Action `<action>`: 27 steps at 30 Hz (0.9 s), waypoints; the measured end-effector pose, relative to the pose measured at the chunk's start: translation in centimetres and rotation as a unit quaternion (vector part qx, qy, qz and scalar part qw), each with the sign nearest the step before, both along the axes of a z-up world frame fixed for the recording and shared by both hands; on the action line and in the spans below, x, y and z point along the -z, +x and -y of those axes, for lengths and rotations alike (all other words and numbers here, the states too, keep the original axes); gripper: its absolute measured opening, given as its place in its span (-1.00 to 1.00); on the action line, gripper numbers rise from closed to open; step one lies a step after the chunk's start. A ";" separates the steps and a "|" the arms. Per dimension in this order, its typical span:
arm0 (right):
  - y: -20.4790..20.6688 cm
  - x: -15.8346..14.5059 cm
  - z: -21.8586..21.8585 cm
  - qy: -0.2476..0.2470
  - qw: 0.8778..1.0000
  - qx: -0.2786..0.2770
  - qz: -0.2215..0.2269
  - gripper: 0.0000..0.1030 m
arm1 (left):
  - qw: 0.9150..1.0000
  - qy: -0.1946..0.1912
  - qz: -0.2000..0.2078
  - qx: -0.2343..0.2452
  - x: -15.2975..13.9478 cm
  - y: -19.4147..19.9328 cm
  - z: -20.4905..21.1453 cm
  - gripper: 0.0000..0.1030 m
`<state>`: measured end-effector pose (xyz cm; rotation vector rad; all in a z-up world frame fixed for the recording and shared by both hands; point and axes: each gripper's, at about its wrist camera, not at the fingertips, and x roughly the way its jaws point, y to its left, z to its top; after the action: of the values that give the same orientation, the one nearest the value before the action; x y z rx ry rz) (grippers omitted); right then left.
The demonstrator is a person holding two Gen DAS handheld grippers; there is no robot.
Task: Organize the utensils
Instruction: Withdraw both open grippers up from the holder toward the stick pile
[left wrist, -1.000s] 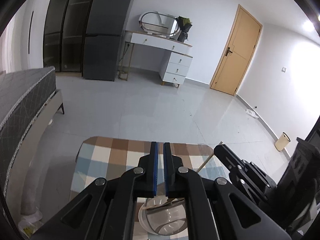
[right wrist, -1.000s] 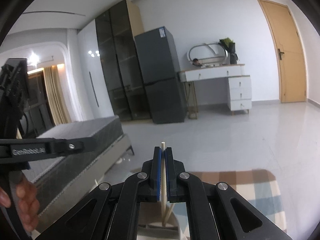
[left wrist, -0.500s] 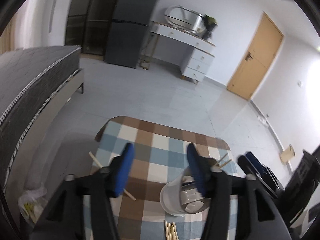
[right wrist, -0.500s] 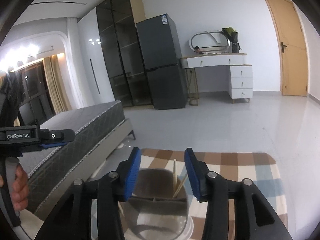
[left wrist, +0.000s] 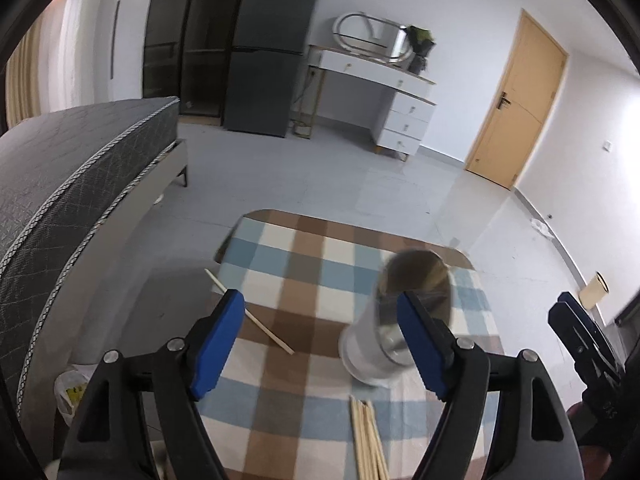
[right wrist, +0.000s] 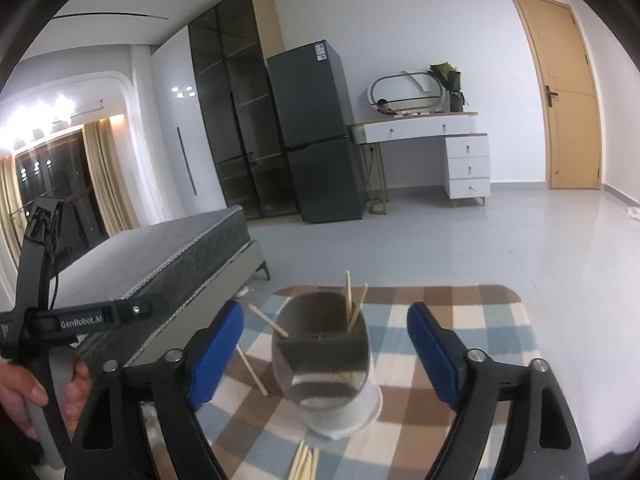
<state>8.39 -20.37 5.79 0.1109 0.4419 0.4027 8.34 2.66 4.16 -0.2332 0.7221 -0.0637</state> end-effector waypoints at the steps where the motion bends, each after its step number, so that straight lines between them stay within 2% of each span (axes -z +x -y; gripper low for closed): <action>1: -0.5 -0.1 0.2 -0.001 1.000 0.001 0.000 0.69 | 1.000 0.001 0.004 0.004 0.1 -0.6 0.5 0.45; 6: -2.9 0.5 0.6 0.001 1.000 0.011 -0.006 0.79 | 0.999 0.011 0.022 0.024 0.5 -2.6 2.3 0.58; 13: -6.3 2.9 1.3 -0.005 0.999 0.031 -0.029 0.91 | 0.999 0.015 0.015 0.050 2.1 -4.4 3.7 0.59; 18: -7.9 3.9 1.9 -0.004 0.998 0.044 -0.040 0.91 | 0.998 -0.003 -0.002 0.069 3.7 -4.8 4.4 0.59; 27: -9.1 6.2 1.9 -0.016 0.997 0.052 -0.060 0.91 | 0.995 -0.006 -0.048 0.089 7.5 -5.4 5.8 0.59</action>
<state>-0.68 -22.28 -0.39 0.1258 0.5576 0.2869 2.95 -3.15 -3.35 -0.1844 0.8373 -0.2277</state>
